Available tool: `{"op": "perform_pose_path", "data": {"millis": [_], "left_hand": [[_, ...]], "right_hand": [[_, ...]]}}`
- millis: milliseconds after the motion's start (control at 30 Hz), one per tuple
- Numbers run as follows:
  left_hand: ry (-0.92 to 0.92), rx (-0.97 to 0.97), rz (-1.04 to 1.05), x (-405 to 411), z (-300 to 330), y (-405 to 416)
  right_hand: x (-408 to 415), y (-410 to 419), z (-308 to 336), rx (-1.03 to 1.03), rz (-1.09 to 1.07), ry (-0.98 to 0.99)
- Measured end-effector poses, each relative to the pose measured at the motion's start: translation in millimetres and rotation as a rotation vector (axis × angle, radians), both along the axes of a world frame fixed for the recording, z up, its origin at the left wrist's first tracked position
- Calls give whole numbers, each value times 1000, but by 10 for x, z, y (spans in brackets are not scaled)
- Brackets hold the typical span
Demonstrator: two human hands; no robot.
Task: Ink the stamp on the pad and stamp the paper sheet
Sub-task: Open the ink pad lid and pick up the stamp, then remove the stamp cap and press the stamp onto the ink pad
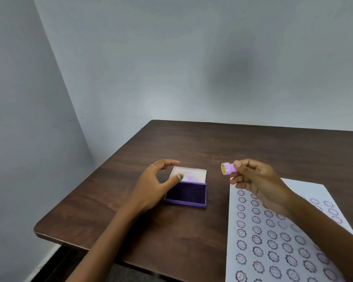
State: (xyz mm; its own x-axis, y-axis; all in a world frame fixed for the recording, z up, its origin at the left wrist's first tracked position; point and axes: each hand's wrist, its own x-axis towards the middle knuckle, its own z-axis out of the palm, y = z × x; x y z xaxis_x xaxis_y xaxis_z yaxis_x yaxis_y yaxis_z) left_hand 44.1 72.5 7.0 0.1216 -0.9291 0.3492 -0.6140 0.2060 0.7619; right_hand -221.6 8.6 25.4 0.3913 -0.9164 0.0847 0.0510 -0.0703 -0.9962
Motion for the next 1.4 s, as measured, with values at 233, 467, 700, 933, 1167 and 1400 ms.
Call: {"op": "perform_pose_path", "data": {"millis": [233,467,700,933,1167,1400], "left_hand": [[-24,-52,-298,-842,337,-330],[1,-252,-344,-1280,409,-699],[239,-247,-239,-1301,250,-724],[258,-259,-249,-1252,265,-693],[308,-252,-186,-1209,256,-717],[-258,-51,-122,-1057,190,-793]], "right_hand": [[-39,-18,38,168,-36,-190],[-87,-54,79,228,-178,-297],[-110,-124,26,208,-195,-329],[-71,-101,8,133,-194,-326],[-71,-86,0,26,-247,-344],[-121,-103,-30,-28,-460,-221]]}}
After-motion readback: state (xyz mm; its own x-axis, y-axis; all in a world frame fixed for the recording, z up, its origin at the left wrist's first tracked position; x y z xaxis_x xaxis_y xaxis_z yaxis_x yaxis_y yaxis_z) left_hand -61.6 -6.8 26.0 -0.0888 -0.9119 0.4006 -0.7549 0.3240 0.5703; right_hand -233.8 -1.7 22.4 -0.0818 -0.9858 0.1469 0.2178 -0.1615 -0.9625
